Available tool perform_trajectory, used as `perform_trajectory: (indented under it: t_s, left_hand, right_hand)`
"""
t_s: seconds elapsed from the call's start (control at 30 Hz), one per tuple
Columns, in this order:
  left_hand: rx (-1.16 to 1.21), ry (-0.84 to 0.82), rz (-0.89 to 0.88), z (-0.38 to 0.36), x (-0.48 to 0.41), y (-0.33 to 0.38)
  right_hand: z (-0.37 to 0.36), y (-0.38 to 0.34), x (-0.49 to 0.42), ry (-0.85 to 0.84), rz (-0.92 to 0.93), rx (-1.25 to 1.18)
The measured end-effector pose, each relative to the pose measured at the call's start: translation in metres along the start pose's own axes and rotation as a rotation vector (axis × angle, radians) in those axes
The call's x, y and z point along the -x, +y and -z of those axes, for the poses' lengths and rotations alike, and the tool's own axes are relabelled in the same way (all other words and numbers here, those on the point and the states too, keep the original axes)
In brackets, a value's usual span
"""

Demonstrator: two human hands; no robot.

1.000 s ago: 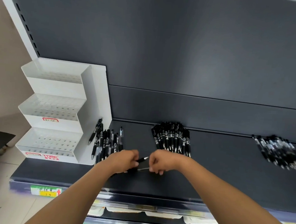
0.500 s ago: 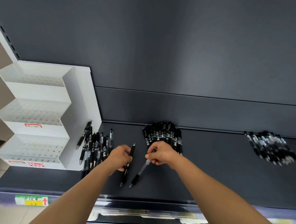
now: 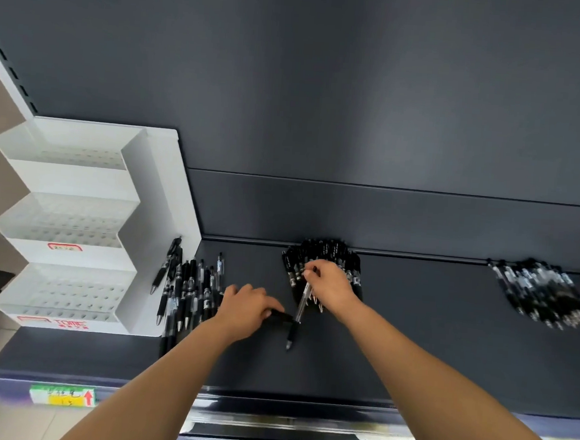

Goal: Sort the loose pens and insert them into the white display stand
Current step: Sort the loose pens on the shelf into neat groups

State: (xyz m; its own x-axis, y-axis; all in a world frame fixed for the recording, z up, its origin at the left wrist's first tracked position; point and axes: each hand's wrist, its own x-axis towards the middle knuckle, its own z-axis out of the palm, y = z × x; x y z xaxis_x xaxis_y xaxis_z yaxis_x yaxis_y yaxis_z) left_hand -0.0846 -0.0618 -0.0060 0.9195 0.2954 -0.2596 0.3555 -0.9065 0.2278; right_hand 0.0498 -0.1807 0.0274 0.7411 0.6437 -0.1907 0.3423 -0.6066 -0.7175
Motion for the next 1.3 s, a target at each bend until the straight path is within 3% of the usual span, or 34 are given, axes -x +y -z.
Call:
perform_trajectory:
  t_s: [0.13, 0.23, 0.33, 0.43, 0.5, 0.67, 0.77, 0.9, 1.3]
  left_hand:
    - [-0.113, -0.07, -0.172, -0.008, -0.003, 0.015]
    - [-0.067, -0.018, -0.201, -0.011, 0.0, 0.014]
    - [-0.031, 0.093, -0.122, -0.014, 0.009, 0.005]
    - [-0.026, 0.238, 0.041, -0.017, 0.018, 0.0]
    - [0.074, 0.209, 0.106, -0.017, 0.021, 0.003]
    - [0.112, 0.065, 0.114, -0.025, 0.022, 0.011]
    - [0.142, 0.054, 0.138, -0.026, 0.023, 0.012]
    - [0.2, 0.085, 0.166, -0.023, 0.023, 0.013]
    - [0.41, 0.199, 0.06, 0.021, -0.046, 0.057]
  right_hand:
    - [0.003, 0.011, 0.004, -0.25, 0.05, 0.235]
    - [-0.009, 0.017, 0.008, -0.291, 0.085, 0.278]
    - [-0.023, 0.012, 0.012, -0.26, 0.114, 0.233]
    - [-0.032, 0.004, 0.016, -0.205, 0.131, 0.411]
    - [-0.032, -0.001, 0.021, -0.208, 0.103, 0.551]
    - [-0.036, -0.005, 0.038, -0.406, 0.0, 0.74]
    - [-0.042, -0.005, 0.045, -0.397, 0.007, 0.808]
    - [-0.049, -0.004, 0.05, -0.341, -0.03, 0.802]
    - [0.013, 0.019, 0.041, -0.057, -0.133, 0.392]
